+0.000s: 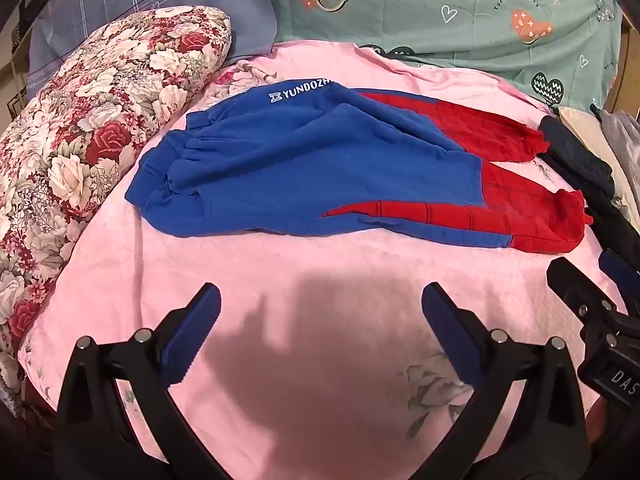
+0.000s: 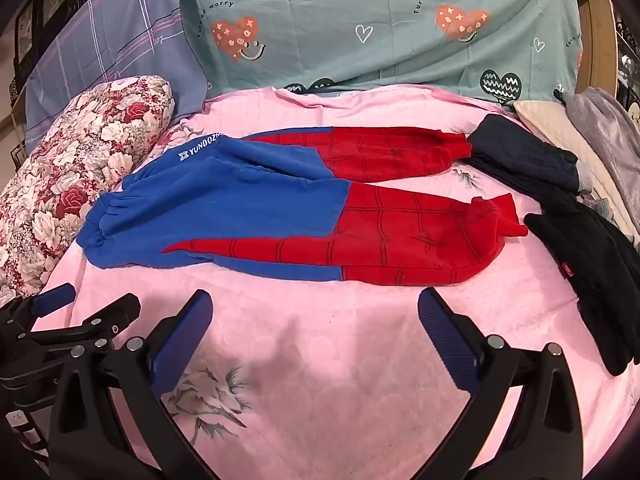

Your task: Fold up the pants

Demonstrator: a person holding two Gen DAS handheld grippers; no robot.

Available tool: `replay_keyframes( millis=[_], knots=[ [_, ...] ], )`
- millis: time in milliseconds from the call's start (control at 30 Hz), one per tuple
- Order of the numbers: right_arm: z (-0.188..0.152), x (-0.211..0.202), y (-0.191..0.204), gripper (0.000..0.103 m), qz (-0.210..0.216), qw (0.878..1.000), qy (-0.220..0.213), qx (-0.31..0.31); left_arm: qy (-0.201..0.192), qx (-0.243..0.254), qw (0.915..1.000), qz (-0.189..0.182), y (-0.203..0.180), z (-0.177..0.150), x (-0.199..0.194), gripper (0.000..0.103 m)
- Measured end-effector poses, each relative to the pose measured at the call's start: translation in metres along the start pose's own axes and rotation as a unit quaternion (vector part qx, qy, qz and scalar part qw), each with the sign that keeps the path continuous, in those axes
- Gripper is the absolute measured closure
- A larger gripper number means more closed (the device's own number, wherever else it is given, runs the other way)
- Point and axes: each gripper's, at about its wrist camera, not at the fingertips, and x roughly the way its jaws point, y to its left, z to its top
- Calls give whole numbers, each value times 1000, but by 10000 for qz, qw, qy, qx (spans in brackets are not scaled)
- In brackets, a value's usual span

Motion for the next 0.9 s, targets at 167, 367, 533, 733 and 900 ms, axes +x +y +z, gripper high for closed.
replay_keyframes(
  millis=[167, 367, 533, 733, 900],
  knots=[
    [0, -1, 0, 1, -31, 10000, 12, -1, -12, 17, 10000, -29, 1, 1, 0, 2],
    [-3, -1, 1, 1, -50, 10000, -11, 13, -35, 62, 10000, 9, 0, 2, -2, 2],
    [0, 0, -2, 1, -37, 10000, 4, 24, -43, 38, 10000, 29, -1, 1, -2, 2],
    [1, 0, -3, 1, -61, 10000, 3, 48, -38, 30, 10000, 31, 1, 1, -2, 2],
    [1, 1, -3, 1, -75, 10000, 12, 44, -16, 10, 10000, 44, 3, 0, 0, 2]
  ],
)
